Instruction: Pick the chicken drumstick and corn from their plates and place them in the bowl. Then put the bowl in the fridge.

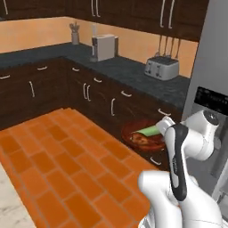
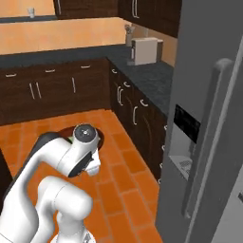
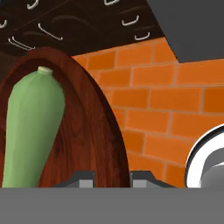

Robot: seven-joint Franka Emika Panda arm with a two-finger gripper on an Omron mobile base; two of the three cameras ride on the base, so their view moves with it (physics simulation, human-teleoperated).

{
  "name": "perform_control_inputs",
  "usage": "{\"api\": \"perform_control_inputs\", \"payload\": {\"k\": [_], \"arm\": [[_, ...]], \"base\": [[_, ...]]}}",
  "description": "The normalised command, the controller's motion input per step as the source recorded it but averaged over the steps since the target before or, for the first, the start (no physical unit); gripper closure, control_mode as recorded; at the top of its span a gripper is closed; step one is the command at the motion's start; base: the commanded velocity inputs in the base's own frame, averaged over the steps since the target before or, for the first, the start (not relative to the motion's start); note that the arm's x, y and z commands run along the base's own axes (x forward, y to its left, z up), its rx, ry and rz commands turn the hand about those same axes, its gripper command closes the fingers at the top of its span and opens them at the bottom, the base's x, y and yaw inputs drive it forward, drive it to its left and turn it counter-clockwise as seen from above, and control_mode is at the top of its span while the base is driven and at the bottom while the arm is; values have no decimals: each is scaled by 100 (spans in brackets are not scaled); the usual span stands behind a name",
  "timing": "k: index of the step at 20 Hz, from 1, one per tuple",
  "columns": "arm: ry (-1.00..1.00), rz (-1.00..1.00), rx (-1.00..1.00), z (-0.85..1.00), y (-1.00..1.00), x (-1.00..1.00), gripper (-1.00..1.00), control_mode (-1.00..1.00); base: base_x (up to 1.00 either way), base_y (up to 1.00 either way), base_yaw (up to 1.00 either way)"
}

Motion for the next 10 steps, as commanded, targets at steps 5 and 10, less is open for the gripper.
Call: {"api": "perform_control_inputs", "payload": {"k": [5, 10], "arm": [[0, 0, 0, 0, 0, 0, 100, 100], [0, 0, 0, 0, 0, 0, 100, 100]], "base": [[0, 32, -88], [5, 39, -83]]}}
